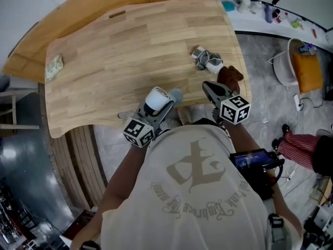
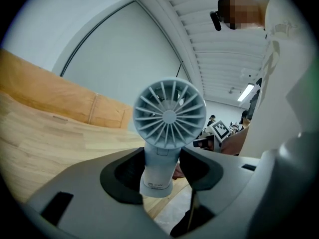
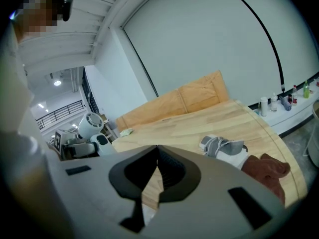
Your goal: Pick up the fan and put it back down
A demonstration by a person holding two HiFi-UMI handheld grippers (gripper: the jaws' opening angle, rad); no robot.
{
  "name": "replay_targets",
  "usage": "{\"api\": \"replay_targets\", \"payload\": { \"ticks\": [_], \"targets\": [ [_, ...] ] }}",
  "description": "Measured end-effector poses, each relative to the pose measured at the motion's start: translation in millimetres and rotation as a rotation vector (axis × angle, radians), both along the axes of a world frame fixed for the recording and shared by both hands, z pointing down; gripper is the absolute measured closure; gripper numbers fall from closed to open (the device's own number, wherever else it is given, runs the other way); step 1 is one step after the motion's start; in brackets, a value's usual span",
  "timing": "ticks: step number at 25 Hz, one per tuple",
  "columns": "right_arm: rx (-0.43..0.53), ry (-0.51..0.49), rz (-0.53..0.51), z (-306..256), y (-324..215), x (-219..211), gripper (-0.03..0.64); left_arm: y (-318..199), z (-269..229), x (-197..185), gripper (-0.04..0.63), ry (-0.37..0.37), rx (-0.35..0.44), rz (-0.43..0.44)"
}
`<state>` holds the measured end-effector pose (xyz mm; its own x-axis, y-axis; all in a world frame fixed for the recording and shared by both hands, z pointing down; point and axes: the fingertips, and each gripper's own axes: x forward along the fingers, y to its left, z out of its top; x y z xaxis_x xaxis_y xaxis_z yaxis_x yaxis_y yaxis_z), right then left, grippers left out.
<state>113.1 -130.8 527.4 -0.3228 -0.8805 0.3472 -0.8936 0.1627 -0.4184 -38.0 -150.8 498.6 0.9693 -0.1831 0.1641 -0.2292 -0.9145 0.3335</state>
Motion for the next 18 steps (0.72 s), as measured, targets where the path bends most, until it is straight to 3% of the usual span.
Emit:
{"api": "replay_targets", "payload": {
  "ticks": [8, 18],
  "targets": [
    [-0.020, 0.004, 0.011, 12, 3, 5, 0.603, 5, 14, 14, 0.367, -0.026, -0.010, 0.061],
    [-0.042, 0.008, 0.010, 16, 33, -7, 0.603, 25, 23, 8, 0.368, -0.058, 0.018, 0.073]
  ]
}}
